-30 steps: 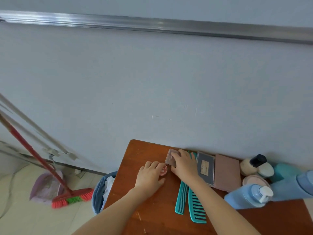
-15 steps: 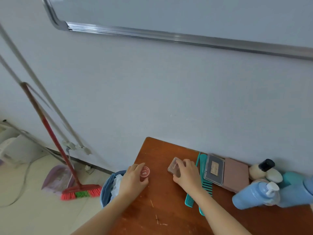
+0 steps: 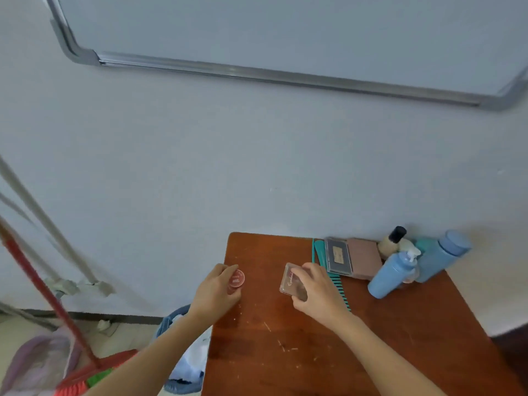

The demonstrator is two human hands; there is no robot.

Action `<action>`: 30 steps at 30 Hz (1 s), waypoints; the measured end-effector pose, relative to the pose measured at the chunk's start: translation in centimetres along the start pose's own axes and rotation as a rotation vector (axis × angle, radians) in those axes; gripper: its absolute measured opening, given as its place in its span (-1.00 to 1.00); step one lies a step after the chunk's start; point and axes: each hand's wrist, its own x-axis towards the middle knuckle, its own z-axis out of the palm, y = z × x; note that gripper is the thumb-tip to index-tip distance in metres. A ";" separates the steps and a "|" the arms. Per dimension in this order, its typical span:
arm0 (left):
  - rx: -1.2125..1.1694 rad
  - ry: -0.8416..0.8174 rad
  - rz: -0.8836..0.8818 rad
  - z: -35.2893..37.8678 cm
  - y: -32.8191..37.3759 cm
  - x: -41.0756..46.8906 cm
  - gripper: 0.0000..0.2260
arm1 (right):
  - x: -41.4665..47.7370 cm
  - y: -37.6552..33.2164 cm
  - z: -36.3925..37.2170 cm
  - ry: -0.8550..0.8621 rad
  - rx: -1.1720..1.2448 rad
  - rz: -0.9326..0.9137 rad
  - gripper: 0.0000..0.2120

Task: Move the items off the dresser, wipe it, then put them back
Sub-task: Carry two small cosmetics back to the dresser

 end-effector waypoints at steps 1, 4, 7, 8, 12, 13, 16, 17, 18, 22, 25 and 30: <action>0.011 -0.026 0.060 -0.3 0.2 0.4 -0.54 | -1.0 -0.1 -0.3 0.012 0.000 0.057 -0.42; 0.036 -0.116 0.257 -0.9 0.7 1.0 -0.54 | -4.9 -0.8 -0.5 0.057 -0.016 0.240 -0.42; 0.053 -0.220 0.431 -0.8 1.8 0.5 -0.53 | -9.9 -2.3 0.2 0.101 -0.031 0.432 -0.42; 0.054 -0.255 0.477 -0.5 2.3 0.0 -0.53 | -11.8 -2.9 0.4 0.115 -0.031 0.493 -0.42; 0.065 -0.451 0.637 0.9 5.3 -3.7 -0.51 | -20.9 -5.4 0.8 0.183 -0.016 0.731 -0.41; 0.065 -0.487 0.693 1.4 6.4 -4.7 -0.51 | -23.2 -5.9 0.7 0.200 -0.017 0.786 -0.41; 0.032 -0.575 0.850 2.9 10.0 -7.9 -0.50 | -29.9 -7.4 -0.1 0.277 -0.031 0.976 -0.46; 0.024 -0.603 0.898 3.3 11.1 -9.2 -0.50 | -32.2 -7.9 -0.2 0.304 -0.034 1.038 -0.46; 0.021 -0.635 0.943 3.7 12.2 -10.6 -0.50 | -34.4 -8.6 -0.2 0.327 -0.033 1.096 -0.46; 0.046 -0.711 1.125 6.2 15.9 -17.2 -0.56 | -43.1 -12.0 0.8 0.390 -0.023 1.269 -0.45; 0.059 -0.723 1.261 8.0 18.6 -23.7 -0.56 | -49.7 -15.2 1.7 0.464 -0.013 1.388 -0.44; 0.035 -0.813 1.394 10.5 22.0 -37.1 -0.59 | -61.5 -20.2 3.1 0.567 -0.011 1.569 -0.44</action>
